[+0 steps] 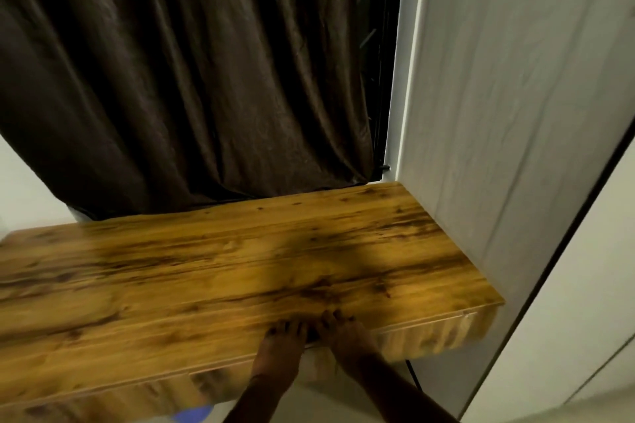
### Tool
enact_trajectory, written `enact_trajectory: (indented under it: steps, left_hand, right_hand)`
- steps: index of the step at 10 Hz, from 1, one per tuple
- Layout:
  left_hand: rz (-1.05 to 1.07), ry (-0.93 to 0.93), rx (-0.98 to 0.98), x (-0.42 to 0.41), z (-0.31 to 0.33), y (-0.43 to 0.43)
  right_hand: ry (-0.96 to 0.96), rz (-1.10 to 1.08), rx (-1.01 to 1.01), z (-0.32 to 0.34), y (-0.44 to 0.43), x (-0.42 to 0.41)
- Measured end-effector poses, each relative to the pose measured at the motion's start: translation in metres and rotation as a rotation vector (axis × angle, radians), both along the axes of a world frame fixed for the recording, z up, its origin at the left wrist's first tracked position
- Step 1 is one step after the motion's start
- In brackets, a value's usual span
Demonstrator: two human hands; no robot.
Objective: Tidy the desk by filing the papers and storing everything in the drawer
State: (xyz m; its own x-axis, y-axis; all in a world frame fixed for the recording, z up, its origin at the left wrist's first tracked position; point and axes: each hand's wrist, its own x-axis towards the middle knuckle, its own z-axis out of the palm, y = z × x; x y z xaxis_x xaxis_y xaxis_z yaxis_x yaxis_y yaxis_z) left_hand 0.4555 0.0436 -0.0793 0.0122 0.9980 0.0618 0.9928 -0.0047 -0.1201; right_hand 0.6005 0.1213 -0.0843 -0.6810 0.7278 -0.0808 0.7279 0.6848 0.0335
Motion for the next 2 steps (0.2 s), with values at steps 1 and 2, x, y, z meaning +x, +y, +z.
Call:
enact_trajectory:
  steps: [1, 2]
  left_hand:
    - [-0.026, 0.011, -0.032, -0.0067, 0.009, -0.0026]
    - [-0.091, -0.003, 0.012, -0.0158, 0.0185, -0.0064]
  right_hand:
    - [-0.019, 0.014, -0.052, 0.0037, 0.0007, 0.0085]
    - [0.095, 0.037, -0.092, 0.0117, 0.01, 0.0177]
